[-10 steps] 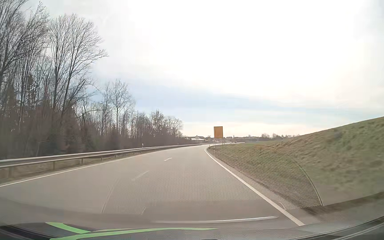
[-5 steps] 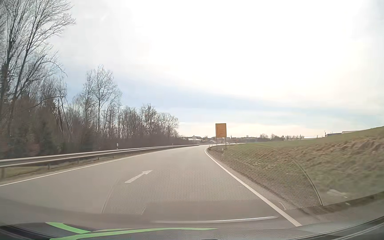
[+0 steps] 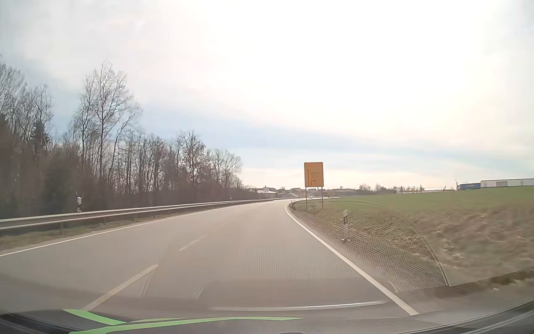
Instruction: Follow the waypoints while adhering to traffic rules and regulations
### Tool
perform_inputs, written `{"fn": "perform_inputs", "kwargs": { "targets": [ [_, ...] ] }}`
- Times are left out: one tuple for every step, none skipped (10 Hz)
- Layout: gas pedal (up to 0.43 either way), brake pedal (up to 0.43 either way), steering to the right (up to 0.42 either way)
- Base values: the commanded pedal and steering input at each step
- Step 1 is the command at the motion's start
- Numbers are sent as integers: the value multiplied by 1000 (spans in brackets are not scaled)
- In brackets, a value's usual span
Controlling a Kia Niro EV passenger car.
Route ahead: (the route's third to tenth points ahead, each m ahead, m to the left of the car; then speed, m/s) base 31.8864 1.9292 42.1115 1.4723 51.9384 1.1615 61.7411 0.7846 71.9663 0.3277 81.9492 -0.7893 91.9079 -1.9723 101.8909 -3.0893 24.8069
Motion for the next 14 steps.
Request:
{"fn": "perform_inputs", "kwargs": {
  "targets": [
    [248,0,6],
    [248,0,6],
    [248,0,5],
    [248,0,6],
    [248,0,5],
    [248,0,5],
    [248,0,5],
    [248,0,5],
    [248,0,5],
    [248,0,5],
    [248,0,5],
    [248,0,5],
    [248,0,5],
    [248,0,5]
  ]
}}
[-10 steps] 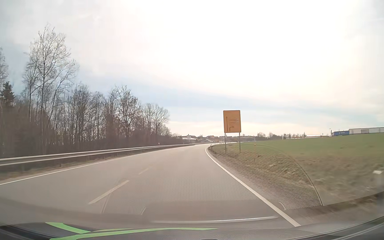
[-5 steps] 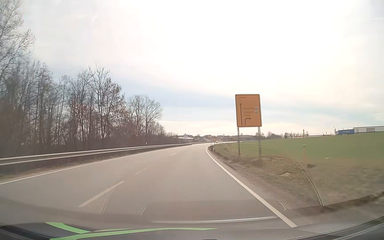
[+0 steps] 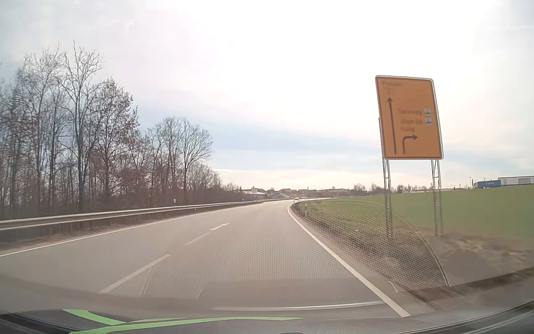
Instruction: Follow the waypoints while adhering to traffic rules and regulations
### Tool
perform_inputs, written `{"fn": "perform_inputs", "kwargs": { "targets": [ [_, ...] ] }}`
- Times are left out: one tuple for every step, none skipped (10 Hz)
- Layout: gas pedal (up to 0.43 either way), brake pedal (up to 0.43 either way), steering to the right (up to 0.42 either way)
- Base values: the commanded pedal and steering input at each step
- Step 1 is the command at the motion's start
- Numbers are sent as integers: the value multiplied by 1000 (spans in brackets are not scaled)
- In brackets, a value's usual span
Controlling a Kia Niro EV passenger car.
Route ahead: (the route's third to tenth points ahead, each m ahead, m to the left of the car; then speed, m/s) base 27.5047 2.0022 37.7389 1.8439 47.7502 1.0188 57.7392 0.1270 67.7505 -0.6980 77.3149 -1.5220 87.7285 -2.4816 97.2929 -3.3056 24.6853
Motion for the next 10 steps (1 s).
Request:
{"fn": "perform_inputs", "kwargs": {
  "targets": [
    [248,0,5],
    [248,0,5],
    [248,0,5],
    [248,0,5],
    [248,0,5],
    [248,0,5],
    [248,0,5],
    [248,0,7],
    [240,0,7],
    [228,0,7]
  ]
}}
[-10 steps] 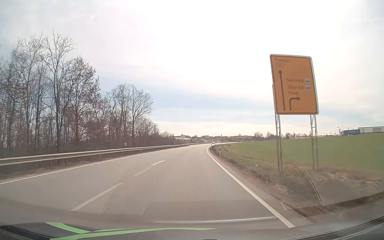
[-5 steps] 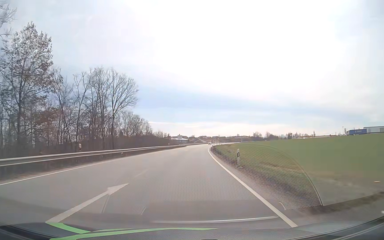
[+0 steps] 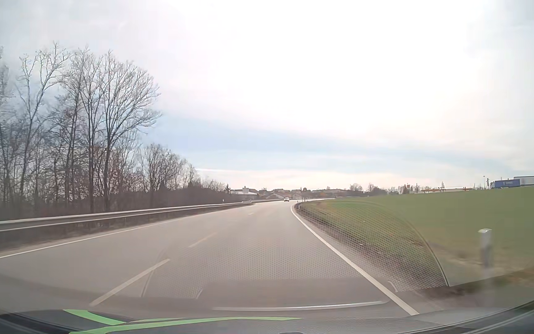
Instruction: Follow the waypoints while adhering to traffic rules and regulations
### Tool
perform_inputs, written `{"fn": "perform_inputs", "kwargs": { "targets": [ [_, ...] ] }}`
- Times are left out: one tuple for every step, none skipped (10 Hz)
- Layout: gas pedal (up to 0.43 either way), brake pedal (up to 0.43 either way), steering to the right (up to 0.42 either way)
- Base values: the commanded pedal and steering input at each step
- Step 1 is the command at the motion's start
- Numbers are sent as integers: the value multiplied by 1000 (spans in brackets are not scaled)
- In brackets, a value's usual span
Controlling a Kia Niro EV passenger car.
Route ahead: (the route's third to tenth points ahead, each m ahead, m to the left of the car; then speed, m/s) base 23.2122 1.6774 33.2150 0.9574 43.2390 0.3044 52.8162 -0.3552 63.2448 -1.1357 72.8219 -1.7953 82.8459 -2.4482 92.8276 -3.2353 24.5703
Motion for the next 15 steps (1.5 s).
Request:
{"fn": "perform_inputs", "kwargs": {
  "targets": [
    [189,0,8],
    [157,0,8],
    [87,0,8],
    [0,0,8],
    [0,0,9],
    [0,0,9],
    [0,0,9],
    [0,0,9],
    [0,0,9],
    [0,0,10],
    [0,0,10],
    [0,0,10],
    [0,0,10],
    [0,0,10],
    [0,0,9]
  ]
}}
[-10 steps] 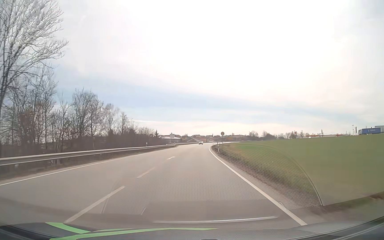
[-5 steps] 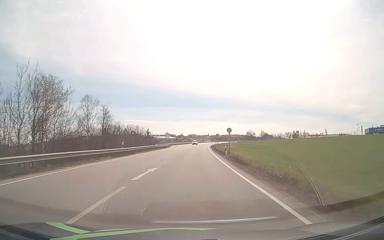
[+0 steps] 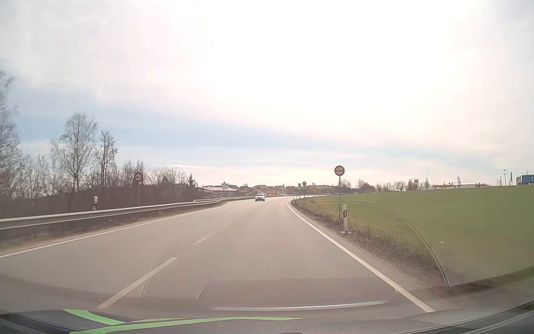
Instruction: Follow the waypoints while adhering to traffic rules and regulations
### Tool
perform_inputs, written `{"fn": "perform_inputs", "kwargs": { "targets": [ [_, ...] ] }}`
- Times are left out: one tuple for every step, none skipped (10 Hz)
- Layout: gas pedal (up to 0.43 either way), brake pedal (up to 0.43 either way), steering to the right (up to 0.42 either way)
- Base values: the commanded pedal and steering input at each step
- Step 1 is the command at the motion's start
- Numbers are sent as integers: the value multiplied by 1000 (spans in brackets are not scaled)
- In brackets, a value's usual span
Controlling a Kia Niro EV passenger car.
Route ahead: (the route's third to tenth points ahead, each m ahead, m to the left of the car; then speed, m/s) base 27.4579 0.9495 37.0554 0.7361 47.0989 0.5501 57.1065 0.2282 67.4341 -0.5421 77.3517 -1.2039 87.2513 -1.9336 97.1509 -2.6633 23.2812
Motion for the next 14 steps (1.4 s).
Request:
{"fn": "perform_inputs", "kwargs": {
  "targets": [
    [0,0,9],
    [0,0,9],
    [47,0,8],
    [87,0,7],
    [110,0,7],
    [130,0,7],
    [169,0,7],
    [189,0,6],
    [197,0,6],
    [209,0,5],
    [220,0,4],
    [220,0,4],
    [220,0,4],
    [220,0,4]
  ]
}}
